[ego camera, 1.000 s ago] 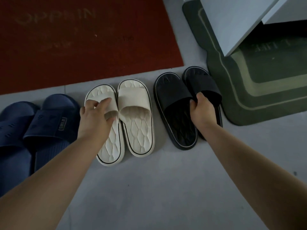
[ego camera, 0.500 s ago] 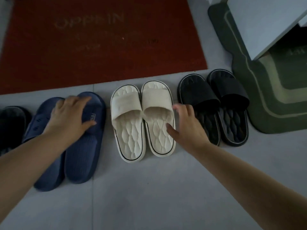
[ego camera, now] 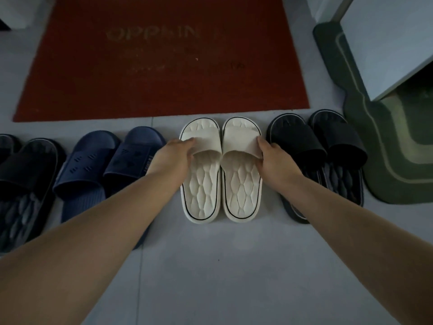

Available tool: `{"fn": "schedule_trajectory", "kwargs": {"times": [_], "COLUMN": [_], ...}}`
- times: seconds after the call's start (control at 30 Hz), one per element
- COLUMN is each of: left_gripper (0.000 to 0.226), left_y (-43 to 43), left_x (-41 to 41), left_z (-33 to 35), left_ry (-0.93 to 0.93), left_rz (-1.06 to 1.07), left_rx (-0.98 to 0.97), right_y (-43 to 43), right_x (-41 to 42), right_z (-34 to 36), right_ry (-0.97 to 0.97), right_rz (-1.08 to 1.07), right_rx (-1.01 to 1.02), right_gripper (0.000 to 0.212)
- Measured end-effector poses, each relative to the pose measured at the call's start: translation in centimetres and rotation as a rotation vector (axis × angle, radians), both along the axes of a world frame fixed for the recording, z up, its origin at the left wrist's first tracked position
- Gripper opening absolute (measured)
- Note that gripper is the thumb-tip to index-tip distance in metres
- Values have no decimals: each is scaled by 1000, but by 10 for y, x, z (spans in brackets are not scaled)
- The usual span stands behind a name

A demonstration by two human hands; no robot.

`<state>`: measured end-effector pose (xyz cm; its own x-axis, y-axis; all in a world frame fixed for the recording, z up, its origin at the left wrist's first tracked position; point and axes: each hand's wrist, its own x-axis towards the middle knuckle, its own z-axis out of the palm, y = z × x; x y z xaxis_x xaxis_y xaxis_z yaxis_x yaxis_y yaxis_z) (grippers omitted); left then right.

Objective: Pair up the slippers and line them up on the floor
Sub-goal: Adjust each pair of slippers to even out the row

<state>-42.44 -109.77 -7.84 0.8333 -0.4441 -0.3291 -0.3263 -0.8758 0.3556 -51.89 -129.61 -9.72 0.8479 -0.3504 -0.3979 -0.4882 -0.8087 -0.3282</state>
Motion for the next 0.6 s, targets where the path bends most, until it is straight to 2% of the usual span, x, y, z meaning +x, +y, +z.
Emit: {"fn": "schedule_trajectory", "kwargs": {"times": [0.17,0.43,0.5,0.6], "left_gripper": [49,75,75,71], "left_y": [-1,30,38,56], "left_x": [1,-14,-9,15], "left_z": [1,32,33,27], "left_ry": [71,500,499,315], "left_rz": [-6,51,-1,-97], "left_rx": [4,9,-14,-43], "right_y": [-4,-7,-3,-2], "right_x": [6,-3,-1,5], "right_z": [4,10,12,17], "right_ry": [-4,6,16,135], "right_rz": [12,-28,-9,85], "right_rx": [27,133,108,-27], "right_gripper": [58,58,60,65]}}
